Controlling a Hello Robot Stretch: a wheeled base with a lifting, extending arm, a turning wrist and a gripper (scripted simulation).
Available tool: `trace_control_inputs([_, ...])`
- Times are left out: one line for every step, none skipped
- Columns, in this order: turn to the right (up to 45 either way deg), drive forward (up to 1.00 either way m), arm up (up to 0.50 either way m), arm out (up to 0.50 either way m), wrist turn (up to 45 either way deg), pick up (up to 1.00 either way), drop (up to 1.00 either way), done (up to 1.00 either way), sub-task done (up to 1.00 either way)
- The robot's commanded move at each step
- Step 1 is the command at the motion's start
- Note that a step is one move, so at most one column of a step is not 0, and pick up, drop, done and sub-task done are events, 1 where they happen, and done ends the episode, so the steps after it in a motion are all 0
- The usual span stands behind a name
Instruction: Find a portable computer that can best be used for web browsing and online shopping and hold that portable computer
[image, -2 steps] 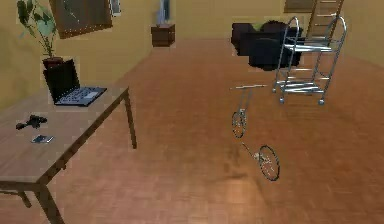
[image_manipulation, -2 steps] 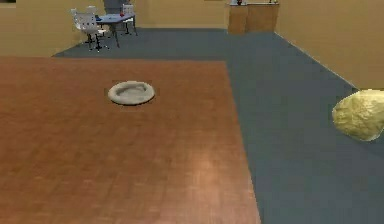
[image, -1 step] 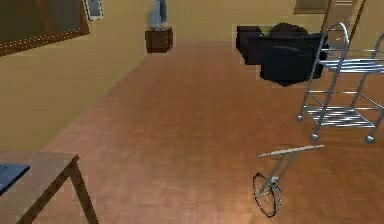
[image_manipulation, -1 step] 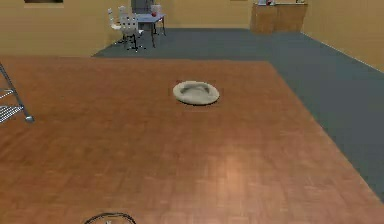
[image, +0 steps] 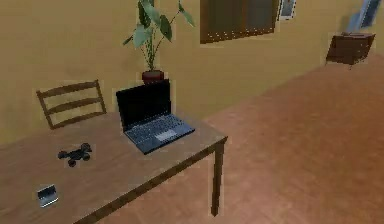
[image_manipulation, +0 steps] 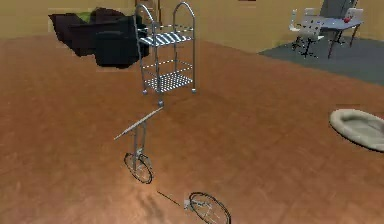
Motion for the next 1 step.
trace_control_inputs([-45.0,0.00,0.00,0.00,0.0,0.00,0.00,0.00,0.00])
